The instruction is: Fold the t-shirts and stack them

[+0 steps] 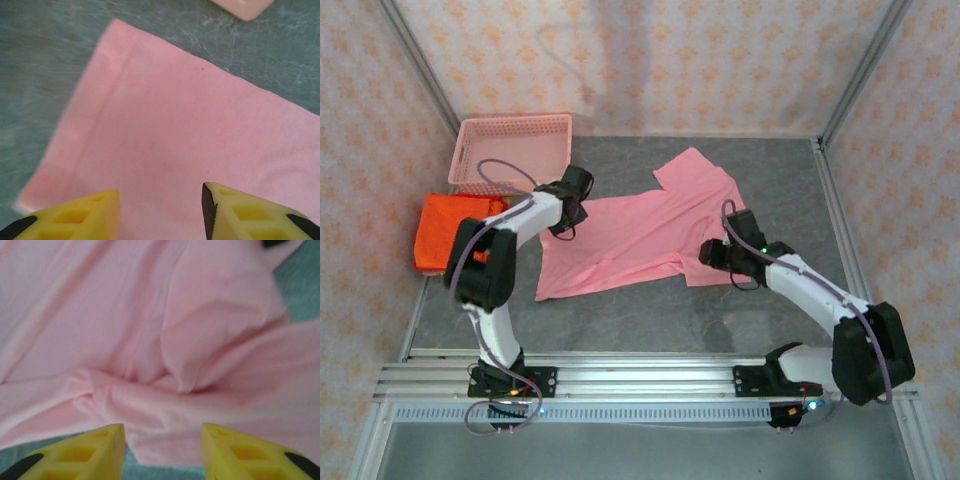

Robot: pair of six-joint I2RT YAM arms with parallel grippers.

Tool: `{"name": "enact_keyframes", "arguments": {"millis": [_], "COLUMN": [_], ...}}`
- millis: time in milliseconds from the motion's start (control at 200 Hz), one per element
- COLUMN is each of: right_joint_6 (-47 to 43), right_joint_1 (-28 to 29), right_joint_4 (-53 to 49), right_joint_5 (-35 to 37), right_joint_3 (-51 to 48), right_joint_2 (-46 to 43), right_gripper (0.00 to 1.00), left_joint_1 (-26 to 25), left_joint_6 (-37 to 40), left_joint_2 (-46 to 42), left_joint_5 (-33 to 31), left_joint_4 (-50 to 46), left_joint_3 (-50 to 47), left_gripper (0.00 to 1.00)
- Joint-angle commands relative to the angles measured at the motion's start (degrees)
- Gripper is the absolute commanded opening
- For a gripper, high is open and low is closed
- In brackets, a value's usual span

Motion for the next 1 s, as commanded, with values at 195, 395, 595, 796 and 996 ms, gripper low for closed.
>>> {"name": "enact_keyframes", "arguments": {"millis": [195, 395, 595, 796, 996], "right_joint_6": [5.4, 5.9, 6.3, 10.2, 14.5], "right_joint_1": [6.3, 6.5, 7.9, 12.9, 18.0], "right_joint_4": [1.6, 0.6, -4.4, -11.4, -19.7], "right_joint_5": [1.4, 3.3, 2.0, 0.1, -2.2], "right_joint_3": [-0.9, -1.2, -3.6, -7.0, -7.2], "right_joint_2": [7.7, 12.9, 12.0, 6.4, -1.0], "right_gripper": [0.31, 0.12, 0.04, 0.02, 0.01], "left_joint_1": [3.2, 3.9, 4.0, 4.0, 4.6], "left_joint_6": [0.3, 0.1, -0.2, -0.3, -0.3], "left_joint_2": [12.0, 15.2, 15.3, 15.7, 17.5], "left_joint_5": [3.6, 5.1, 5.5, 5.7, 6.3], "left_joint_4": [-1.4, -2.5, -1.7, -1.2, -1.4], "left_joint_3": [9.6, 12.1, 11.1, 10.6, 12.4], "left_gripper": [0.44, 0.44, 0.44, 0.44, 0.44]}}
